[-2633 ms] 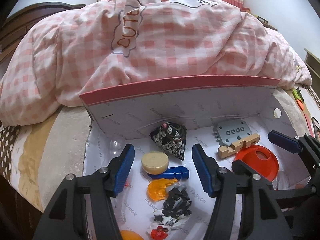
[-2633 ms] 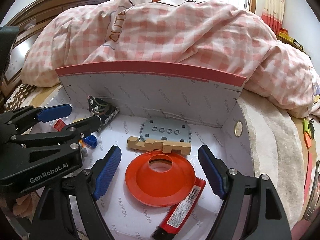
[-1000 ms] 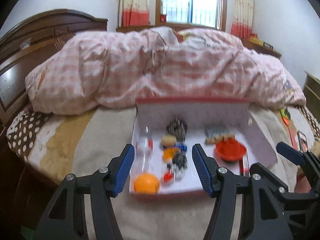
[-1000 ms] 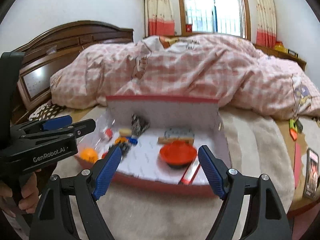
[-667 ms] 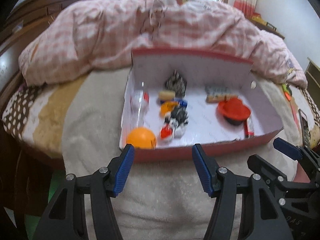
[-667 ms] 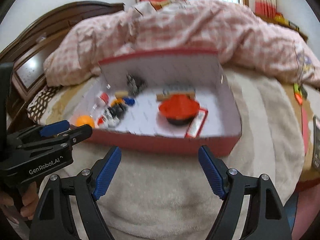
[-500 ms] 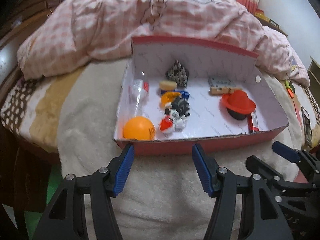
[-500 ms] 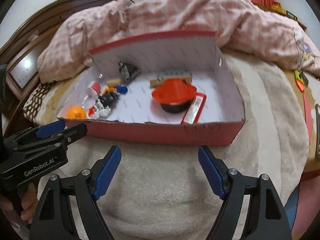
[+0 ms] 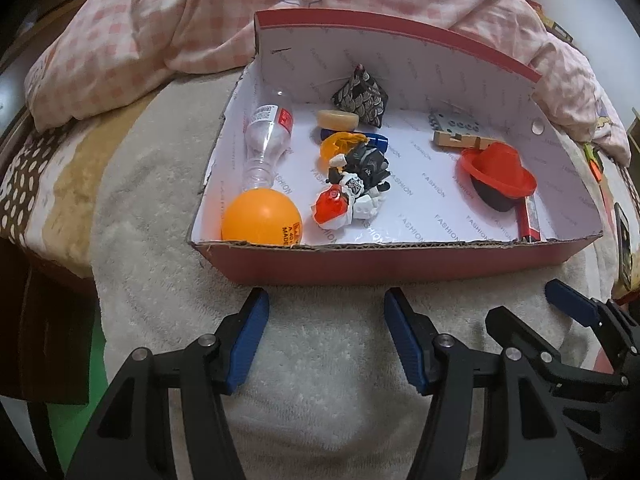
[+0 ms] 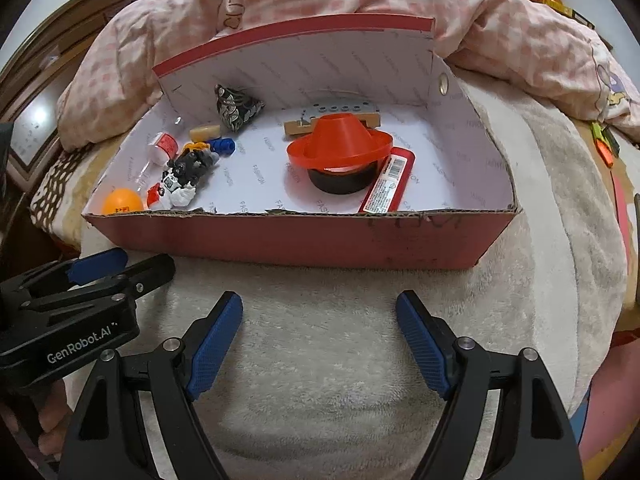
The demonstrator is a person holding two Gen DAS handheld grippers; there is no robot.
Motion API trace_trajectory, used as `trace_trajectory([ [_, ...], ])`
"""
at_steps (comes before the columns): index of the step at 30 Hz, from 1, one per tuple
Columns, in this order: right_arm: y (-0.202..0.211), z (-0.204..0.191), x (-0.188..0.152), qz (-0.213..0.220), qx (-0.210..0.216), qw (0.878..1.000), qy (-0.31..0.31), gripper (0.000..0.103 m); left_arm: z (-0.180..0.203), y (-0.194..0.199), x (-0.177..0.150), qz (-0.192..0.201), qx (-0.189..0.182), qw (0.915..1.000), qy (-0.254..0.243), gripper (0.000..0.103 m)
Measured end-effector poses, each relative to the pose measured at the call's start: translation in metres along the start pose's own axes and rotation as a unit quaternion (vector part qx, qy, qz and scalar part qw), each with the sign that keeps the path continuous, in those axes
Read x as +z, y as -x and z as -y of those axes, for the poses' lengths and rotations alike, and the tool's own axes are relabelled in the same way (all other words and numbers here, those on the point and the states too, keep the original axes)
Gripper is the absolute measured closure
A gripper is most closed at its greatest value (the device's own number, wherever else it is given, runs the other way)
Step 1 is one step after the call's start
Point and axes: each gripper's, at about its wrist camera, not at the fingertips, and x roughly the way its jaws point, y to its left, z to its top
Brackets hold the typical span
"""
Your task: Organize objects
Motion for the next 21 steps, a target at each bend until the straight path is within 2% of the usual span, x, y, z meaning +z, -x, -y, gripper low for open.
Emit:
trace_trajectory([
  [21,-0.0024,-0.0044,-0.0011,0.002,-0.014,1.0,0.012,0.022,0.0035,-0.0009,0.0016,0.004,0.007,0.9999,-0.011,0.042],
])
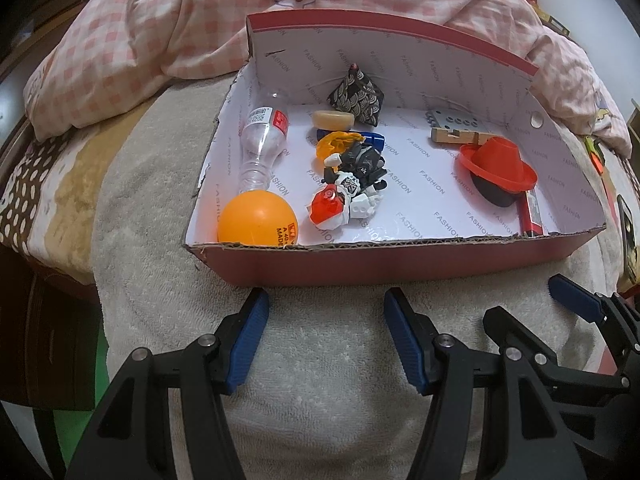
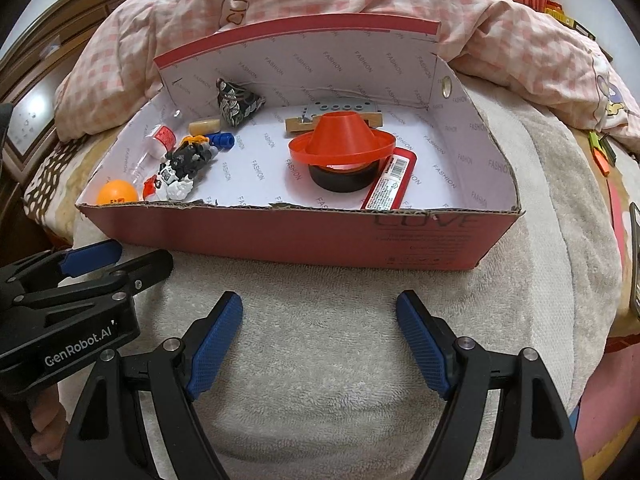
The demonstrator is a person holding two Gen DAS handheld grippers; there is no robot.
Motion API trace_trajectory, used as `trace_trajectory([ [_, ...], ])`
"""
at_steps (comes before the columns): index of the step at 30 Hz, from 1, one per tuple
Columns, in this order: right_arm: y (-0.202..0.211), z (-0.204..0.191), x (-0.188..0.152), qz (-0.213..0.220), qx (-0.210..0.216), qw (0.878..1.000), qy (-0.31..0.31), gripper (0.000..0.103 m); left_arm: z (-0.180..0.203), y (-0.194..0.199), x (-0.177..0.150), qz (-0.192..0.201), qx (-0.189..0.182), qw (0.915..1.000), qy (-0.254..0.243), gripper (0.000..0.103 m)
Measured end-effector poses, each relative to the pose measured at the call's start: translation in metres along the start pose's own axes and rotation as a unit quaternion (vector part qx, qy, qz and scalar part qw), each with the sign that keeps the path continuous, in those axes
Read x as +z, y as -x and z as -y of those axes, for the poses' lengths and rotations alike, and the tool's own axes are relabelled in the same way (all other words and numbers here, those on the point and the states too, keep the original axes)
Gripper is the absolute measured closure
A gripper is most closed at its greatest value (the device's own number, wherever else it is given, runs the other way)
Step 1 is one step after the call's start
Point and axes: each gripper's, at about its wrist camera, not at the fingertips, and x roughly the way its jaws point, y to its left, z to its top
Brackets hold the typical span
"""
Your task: Organize objects
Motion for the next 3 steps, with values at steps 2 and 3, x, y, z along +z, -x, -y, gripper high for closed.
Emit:
trace_trajectory([
  [2,0.0002,-0.0001,0.0,0.0,0.0,1.0,0.0,0.022,0.0001,0.0,0.0,0.0,0.0,1.0,0.0,0.042],
  [3,-0.0002,-0.0001,0.0004,0.0,0.0,1.0,0.001,0.022,0.0001,0.0,0.0,0.0,0.0,1.0,0.0,0.042],
])
